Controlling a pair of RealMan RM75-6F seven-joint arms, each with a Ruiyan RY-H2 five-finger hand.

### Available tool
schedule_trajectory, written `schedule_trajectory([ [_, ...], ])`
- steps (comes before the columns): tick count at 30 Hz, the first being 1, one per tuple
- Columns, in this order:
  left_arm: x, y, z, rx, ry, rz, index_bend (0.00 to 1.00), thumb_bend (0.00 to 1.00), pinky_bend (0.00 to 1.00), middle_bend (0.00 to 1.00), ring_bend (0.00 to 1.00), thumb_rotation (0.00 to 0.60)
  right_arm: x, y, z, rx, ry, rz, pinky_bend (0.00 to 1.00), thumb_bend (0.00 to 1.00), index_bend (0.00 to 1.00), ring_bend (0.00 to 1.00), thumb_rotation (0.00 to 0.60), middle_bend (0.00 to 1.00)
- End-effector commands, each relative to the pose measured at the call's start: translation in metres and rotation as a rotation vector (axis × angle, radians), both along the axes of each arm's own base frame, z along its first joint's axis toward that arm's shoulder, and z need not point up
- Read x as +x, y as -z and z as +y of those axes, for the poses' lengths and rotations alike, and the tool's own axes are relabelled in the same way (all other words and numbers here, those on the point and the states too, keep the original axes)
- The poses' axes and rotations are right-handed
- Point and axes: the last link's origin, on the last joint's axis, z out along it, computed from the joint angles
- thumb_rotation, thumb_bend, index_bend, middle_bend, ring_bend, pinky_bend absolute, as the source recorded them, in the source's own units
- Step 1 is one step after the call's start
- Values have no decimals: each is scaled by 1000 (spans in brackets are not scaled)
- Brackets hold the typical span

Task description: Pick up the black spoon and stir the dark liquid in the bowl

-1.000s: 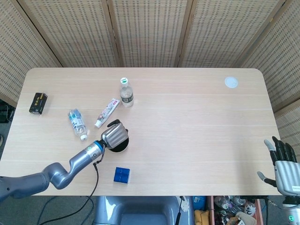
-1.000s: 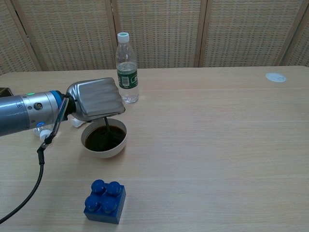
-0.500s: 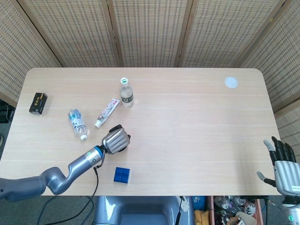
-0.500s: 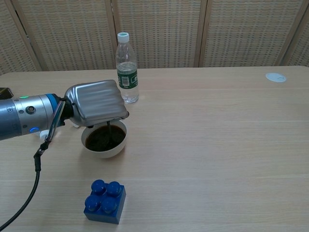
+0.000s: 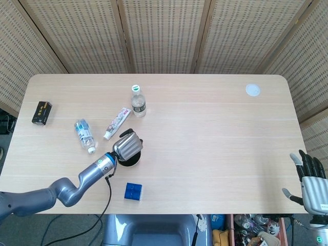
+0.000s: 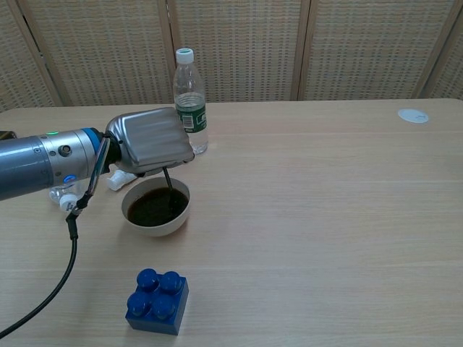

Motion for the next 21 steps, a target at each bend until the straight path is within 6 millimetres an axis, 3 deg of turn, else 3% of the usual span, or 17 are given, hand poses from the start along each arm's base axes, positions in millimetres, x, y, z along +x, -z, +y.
schedule_trajectory([
  [1, -6, -4, -3, 1, 0, 9, 643, 521, 757, 843, 787, 600, 1, 0, -1, 2, -4, -1, 0, 146, 91, 0, 600, 50],
  [10, -23, -14, -18, -38, -30, 15, 643, 521, 757, 843, 787, 600, 2, 1, -1, 5, -8, -2, 0, 146, 90, 0, 600, 50],
  [21, -2, -5, -22, -56, 6, -21, 645, 520, 757, 843, 787, 600, 1, 0, 1, 1, -5, -1, 0, 146, 90, 0, 600, 50],
])
